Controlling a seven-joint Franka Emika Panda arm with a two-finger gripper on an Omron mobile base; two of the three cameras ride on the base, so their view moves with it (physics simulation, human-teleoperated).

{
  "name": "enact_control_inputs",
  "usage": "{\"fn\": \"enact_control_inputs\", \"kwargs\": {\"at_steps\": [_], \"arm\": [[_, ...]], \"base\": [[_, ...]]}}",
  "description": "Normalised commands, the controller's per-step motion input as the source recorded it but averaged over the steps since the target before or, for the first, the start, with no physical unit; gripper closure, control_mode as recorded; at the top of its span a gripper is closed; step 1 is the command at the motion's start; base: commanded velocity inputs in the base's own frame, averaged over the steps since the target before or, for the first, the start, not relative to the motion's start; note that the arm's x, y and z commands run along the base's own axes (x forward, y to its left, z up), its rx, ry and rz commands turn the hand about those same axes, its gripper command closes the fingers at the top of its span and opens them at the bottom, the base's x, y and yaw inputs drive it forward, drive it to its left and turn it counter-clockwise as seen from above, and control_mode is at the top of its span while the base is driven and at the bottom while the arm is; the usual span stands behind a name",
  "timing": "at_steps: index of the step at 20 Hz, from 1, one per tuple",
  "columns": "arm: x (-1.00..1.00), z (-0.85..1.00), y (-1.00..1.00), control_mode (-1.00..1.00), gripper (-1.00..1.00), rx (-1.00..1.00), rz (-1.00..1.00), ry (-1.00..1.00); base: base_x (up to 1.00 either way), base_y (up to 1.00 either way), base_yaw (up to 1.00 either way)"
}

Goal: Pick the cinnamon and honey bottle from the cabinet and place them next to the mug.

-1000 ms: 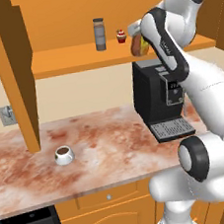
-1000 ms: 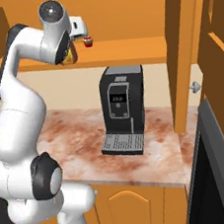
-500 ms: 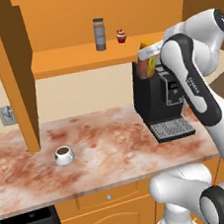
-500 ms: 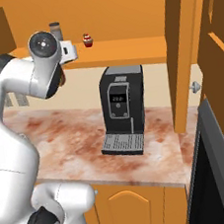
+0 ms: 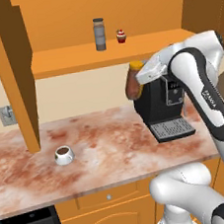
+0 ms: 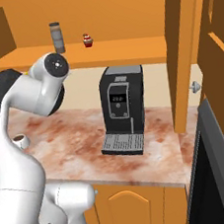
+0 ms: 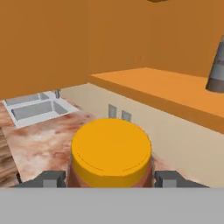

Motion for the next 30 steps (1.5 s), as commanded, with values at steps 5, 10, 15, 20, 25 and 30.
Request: {"fn": "enact_control_inputs", "kwargs": {"at_steps": [5,10,15,20,25,30], "arm": [[0.01,-0.19,0.46,-1.00,1.00,-0.08,0.20,0.18],[0.28,-0.22,0.45,-1.00,1.00,-0.11,0.04,0.21],[0.27,-0.36,0.46,-1.00,1.00,-0.05,0.00,0.12],[0.22,-0.64,0.15,-1.00,1.00,0.00,0.00,0.00],[0.27,-0.76,0.09,-1.00,1.00,0.00,0.00,0.00],[0.34,-0.71,0.19,-1.00,1.00,0.00,0.00,0.00]], "base": [[0.00,0.00,0.00],[0.00,0.00,0.00],[0.00,0.00,0.00],[0.00,0.00,0.00],[0.00,0.00,0.00],[0.00,0.00,0.00]]}}
